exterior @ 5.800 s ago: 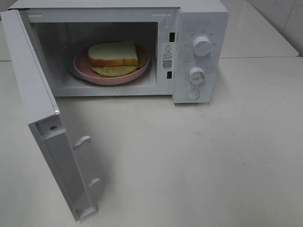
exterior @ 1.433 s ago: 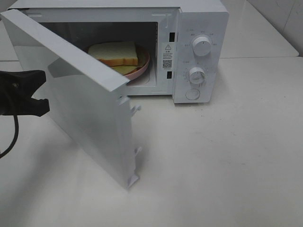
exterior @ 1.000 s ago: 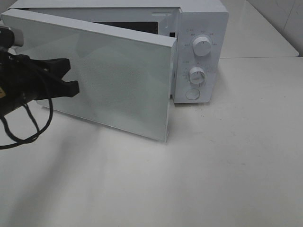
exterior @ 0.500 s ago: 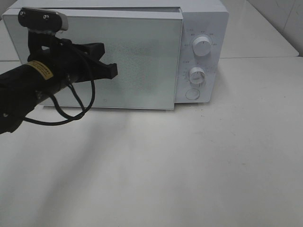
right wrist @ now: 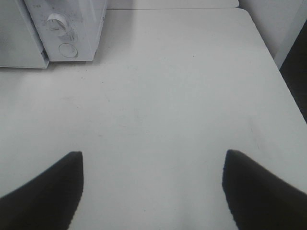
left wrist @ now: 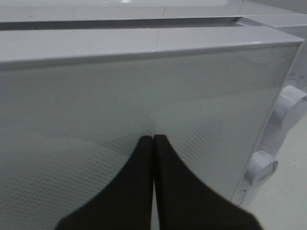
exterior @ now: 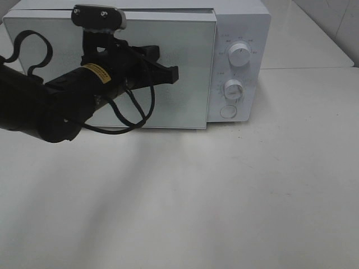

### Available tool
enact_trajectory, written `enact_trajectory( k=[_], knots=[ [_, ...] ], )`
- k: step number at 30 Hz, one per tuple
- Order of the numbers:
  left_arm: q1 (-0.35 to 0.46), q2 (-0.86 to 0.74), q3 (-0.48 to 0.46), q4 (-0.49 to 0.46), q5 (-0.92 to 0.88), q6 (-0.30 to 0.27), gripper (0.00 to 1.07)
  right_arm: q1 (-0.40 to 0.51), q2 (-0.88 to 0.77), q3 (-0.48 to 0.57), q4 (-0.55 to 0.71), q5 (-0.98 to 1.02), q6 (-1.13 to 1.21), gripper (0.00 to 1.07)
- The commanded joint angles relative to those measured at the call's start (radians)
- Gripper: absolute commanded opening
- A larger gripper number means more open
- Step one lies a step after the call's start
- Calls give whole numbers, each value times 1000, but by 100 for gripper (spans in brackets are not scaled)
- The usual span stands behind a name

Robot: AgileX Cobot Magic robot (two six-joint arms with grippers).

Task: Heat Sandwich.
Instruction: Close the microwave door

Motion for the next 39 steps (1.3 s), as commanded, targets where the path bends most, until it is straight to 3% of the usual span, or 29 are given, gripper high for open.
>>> enact_trajectory(
  k=[1,16,39],
  knots=[
    [-9,27,-60,-34,6,0,0,-7,-27,1,-1,-10,-6,76],
    [-4,124,-243,-54,104,19,0,-7,-27,1,-1,-10,-6,76],
    [-23,93,-240,-52,132,19,0,-7,-27,1,-1,-10,-6,76]
  ],
)
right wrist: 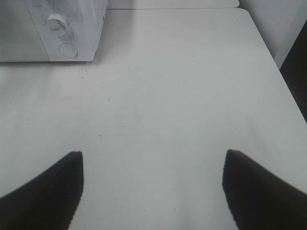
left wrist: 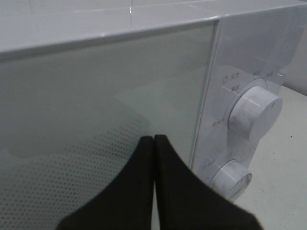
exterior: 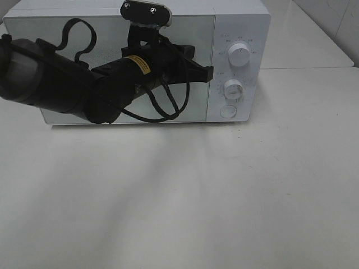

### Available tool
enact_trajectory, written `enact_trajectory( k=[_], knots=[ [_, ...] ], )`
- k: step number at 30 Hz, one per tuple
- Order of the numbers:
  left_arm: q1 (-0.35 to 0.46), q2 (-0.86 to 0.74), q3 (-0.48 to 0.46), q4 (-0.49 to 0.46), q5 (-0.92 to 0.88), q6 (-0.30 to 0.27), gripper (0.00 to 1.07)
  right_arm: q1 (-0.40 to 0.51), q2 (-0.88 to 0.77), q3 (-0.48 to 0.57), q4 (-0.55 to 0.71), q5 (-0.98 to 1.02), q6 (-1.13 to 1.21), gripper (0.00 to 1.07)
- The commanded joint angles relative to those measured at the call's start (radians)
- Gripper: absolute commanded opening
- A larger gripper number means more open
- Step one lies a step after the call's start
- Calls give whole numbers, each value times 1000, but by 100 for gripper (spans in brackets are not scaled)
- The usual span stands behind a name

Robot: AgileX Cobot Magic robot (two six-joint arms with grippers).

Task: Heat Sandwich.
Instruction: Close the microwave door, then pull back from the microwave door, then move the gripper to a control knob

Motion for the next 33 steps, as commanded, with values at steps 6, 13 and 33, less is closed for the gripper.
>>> enact_trajectory(
  k=[6,13,33],
  knots=[
    [-23,-42,-17,-89,14,-4,0,-7,-27,1,-3,-10,-6,76],
    [-75,-43,-17,-89,107,-3,0,-7,-27,1,-3,-10,-6,76],
    [-121,-182,-17,-90,652,41,5,-7,-27,1,-3,-10,-6,76]
  ],
)
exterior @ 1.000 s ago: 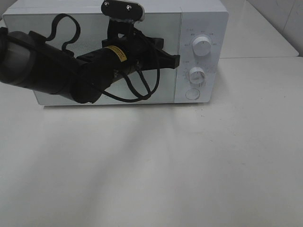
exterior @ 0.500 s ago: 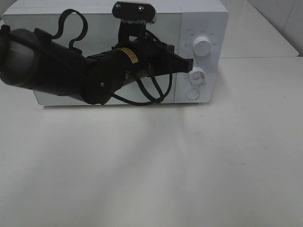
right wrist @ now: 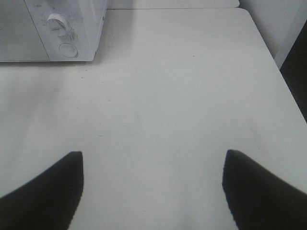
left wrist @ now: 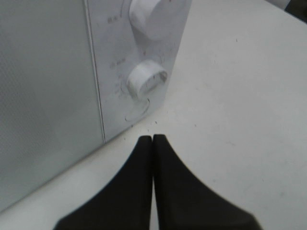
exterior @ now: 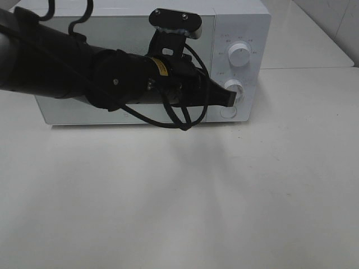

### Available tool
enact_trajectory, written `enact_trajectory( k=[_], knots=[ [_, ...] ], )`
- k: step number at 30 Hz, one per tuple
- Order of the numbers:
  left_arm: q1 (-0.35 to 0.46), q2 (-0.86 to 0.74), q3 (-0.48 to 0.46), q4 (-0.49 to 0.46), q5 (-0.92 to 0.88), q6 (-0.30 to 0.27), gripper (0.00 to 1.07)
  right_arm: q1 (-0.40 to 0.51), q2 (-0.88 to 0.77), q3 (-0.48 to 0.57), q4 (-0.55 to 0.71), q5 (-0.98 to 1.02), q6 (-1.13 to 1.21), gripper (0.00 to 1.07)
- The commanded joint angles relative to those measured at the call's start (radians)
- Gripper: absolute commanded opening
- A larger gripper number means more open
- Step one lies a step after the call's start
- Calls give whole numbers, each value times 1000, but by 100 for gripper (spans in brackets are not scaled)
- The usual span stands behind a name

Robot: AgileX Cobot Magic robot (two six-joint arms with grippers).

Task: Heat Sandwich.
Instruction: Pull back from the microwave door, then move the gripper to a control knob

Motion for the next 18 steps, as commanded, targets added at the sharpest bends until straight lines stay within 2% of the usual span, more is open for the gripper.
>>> enact_trajectory(
  k=[1,3,4,5,7,8,9,11,15,18],
  knots=[
    [0,-49,-7,-9,147,4,9,-7,-27,1,-3,-10,-6,76],
    [0,-71,-7,-7,207,4,22,-7,-27,1,-3,-10,-6,76],
    [0,-71,-7,-7,207,4,22,-7,-27,1,-3,-10,-6,76],
    [0,-93,-7,-5,261,4,43,-7,-27,1,-3,-10,-6,76],
    [0,-109,-7,-8,309,1,70,-7,-27,1,-3,-10,-6,76],
    [0,-127,-7,-11,361,-4,91,-7,-27,1,-3,-10,-6,76],
    [0,-127,-7,-11,361,-4,91,-7,-27,1,-3,-10,-6,76],
    [0,-142,-7,-6,421,-2,106,-7,-27,1,-3,-10,-6,76],
    [0,-180,-7,15,552,0,104,-7,-27,1,-3,-10,-6,76],
    [0,-222,-7,79,685,0,104,-7,-27,1,-3,-10,-6,76]
  ],
)
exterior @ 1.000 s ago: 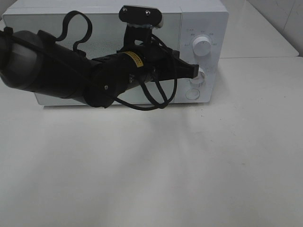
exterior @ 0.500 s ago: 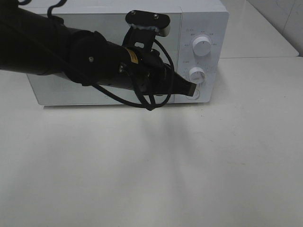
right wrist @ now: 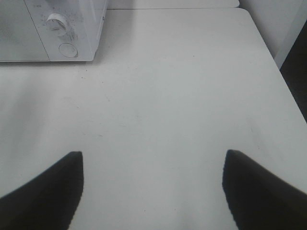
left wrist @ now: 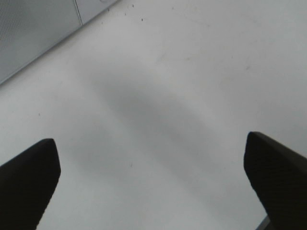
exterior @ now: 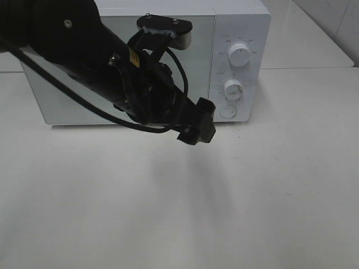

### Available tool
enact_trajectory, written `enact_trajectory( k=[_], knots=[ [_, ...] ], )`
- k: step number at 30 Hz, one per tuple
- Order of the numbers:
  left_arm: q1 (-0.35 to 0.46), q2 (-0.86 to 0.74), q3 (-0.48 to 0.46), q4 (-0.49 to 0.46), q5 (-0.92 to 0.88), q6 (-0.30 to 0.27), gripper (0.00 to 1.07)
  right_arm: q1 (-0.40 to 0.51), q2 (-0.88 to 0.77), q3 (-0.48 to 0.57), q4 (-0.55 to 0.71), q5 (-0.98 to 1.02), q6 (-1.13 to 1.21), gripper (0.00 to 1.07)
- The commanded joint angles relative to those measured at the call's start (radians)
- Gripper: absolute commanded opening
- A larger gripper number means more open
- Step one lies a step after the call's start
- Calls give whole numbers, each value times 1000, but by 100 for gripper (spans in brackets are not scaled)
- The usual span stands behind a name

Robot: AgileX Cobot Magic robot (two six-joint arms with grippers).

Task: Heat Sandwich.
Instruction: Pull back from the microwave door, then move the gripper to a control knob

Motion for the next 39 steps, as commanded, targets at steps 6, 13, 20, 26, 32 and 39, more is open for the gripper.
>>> enact_trajectory(
  k=[6,13,20,26,32,39],
  knots=[
    [10,-83,-7,78,277,-13,104,-7,-27,1,-5,-10,-2,76],
    [114,-124,-7,77,414,-49,104,-7,-27,1,-6,-10,-2,76],
    [240,-180,-7,79,476,-48,104,-7,-27,1,-6,-10,-2,76],
    [358,-234,-7,85,533,-45,104,-7,-27,1,-6,-10,-2,76],
    [500,-310,-7,86,564,-41,104,-7,-27,1,-6,-10,-2,76],
    [593,-378,-7,90,607,-41,104,-7,-27,1,-6,-10,-2,76]
  ],
)
